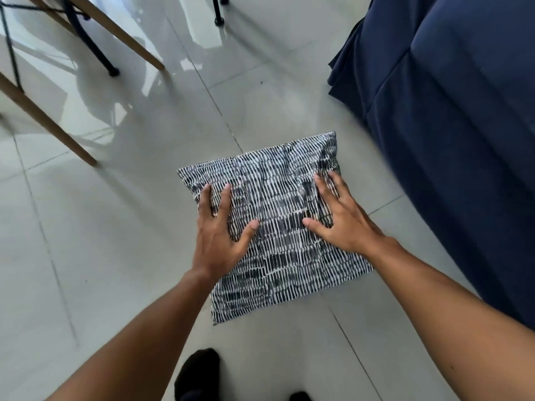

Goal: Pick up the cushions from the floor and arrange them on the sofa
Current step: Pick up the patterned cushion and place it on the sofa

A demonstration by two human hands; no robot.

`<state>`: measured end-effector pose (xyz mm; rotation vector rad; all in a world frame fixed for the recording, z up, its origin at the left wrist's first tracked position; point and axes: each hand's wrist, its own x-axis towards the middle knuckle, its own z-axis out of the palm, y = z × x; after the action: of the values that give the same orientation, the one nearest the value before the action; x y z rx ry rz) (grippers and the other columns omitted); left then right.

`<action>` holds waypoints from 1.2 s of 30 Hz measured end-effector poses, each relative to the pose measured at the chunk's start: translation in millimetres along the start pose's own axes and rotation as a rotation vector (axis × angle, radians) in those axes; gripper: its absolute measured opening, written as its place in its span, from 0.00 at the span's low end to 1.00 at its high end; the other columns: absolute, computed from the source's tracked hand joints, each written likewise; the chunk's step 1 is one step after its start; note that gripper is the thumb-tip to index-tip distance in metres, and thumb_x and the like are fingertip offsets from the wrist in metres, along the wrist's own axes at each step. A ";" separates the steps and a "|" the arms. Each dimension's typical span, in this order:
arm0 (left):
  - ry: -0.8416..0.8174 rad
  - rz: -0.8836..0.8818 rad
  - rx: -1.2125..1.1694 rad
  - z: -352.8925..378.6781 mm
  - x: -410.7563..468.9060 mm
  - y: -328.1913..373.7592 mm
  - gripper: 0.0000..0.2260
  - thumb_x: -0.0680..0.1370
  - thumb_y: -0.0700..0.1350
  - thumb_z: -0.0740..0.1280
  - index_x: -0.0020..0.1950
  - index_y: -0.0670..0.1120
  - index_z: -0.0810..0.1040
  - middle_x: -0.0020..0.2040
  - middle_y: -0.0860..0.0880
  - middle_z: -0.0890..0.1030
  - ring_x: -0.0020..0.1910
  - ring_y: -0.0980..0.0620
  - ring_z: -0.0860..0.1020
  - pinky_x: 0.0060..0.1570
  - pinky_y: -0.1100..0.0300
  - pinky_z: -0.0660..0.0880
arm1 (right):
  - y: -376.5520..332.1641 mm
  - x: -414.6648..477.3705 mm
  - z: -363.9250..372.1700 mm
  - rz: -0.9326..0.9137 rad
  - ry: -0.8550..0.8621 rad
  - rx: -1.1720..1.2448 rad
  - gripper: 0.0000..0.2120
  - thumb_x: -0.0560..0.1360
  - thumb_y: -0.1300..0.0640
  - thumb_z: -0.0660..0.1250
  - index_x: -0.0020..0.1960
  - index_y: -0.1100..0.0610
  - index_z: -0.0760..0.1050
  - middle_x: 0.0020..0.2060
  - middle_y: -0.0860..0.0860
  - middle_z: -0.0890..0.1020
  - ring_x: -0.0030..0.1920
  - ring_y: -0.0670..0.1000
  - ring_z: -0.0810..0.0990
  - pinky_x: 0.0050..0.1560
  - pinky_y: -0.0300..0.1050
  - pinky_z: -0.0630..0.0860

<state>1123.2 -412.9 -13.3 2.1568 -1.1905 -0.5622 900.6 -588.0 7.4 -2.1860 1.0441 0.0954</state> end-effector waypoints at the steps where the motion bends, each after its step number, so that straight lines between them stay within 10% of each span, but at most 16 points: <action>1: 0.015 0.013 0.003 -13.1 -0.1 6.5 0.41 0.77 0.67 0.65 0.84 0.52 0.56 0.84 0.44 0.47 0.84 0.43 0.47 0.77 0.35 0.58 | -12.8 -3.9 -9.8 -0.007 0.006 0.005 0.47 0.77 0.41 0.70 0.83 0.44 0.42 0.82 0.50 0.38 0.82 0.55 0.46 0.73 0.47 0.48; 25: 0.218 0.410 0.027 -317.2 99.9 260.8 0.39 0.77 0.67 0.65 0.83 0.50 0.61 0.84 0.41 0.48 0.83 0.39 0.50 0.73 0.35 0.58 | -240.9 -74.9 -324.9 -0.226 0.515 -0.059 0.43 0.75 0.45 0.72 0.83 0.48 0.54 0.82 0.57 0.49 0.78 0.61 0.59 0.65 0.56 0.71; 36: 0.223 0.779 -0.065 -324.0 183.8 417.2 0.37 0.79 0.65 0.66 0.84 0.55 0.58 0.84 0.42 0.49 0.84 0.41 0.50 0.73 0.30 0.63 | -232.6 -146.7 -460.6 -0.113 0.782 -0.071 0.45 0.75 0.44 0.71 0.83 0.43 0.48 0.82 0.52 0.44 0.70 0.42 0.61 0.53 0.47 0.73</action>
<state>1164.9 -645.6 493.6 1.4718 -1.6979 -0.0156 864.7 -678.8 534.8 -2.3859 1.3208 -0.8445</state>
